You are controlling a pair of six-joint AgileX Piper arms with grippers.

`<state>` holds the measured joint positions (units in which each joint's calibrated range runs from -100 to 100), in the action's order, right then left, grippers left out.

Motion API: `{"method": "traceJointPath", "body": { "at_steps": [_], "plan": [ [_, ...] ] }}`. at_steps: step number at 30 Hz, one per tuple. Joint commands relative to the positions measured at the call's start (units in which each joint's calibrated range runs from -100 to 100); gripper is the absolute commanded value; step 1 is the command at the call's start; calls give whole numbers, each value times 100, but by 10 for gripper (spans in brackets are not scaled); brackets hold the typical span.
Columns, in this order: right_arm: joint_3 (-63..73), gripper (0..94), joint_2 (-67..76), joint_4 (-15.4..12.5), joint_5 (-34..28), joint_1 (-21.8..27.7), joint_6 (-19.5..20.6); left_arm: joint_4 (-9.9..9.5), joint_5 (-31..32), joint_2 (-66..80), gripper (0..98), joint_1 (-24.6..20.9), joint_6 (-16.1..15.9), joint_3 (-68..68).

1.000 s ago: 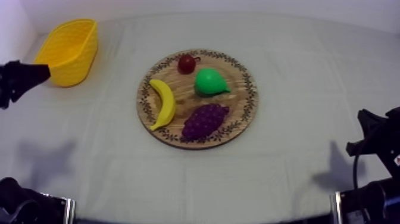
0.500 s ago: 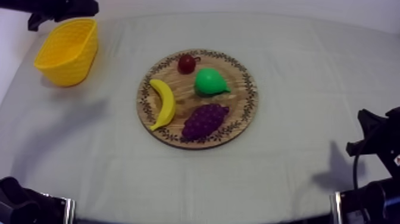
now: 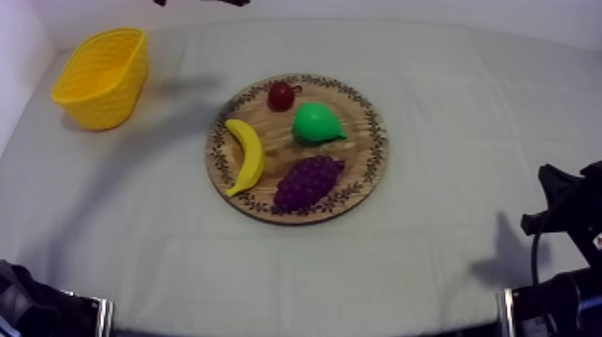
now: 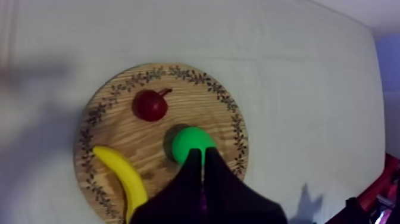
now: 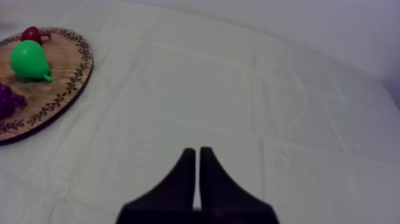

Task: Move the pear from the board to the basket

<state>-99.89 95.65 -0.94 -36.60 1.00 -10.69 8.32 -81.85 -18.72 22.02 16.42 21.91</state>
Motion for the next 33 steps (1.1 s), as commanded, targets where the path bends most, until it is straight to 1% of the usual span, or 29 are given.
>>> {"method": "traceJointPath", "body": {
  "at_steps": [1,8,14,18,19,22,28,30,33],
  "plan": [
    [0,4,2,-1,-1,0,-3,10,-34,-557,0,120,-7,427],
    [0,4,2,-1,-1,0,-3,74,-135,-1204,0,415,47,959],
    [0,4,2,-1,-1,0,-3,103,-160,-1424,0,530,67,1039],
    [0,4,2,-1,-1,0,-3,95,-261,-1444,0,547,-24,997],
    [0,4,2,-1,-1,0,-3,87,-334,-1446,0,546,-109,991],
    [0,4,2,-1,-1,0,-3,64,-554,-1448,0,529,-548,990],
    [0,4,2,-1,-1,0,-3,158,-1014,-1442,0,489,-2159,1140],
    [0,4,2,-1,-1,0,-3,175,-1168,-1435,0,486,-2613,1179],
    [0,4,2,-1,-1,0,-3,214,-1362,-1424,0,500,-3202,1194]
  ]
}}
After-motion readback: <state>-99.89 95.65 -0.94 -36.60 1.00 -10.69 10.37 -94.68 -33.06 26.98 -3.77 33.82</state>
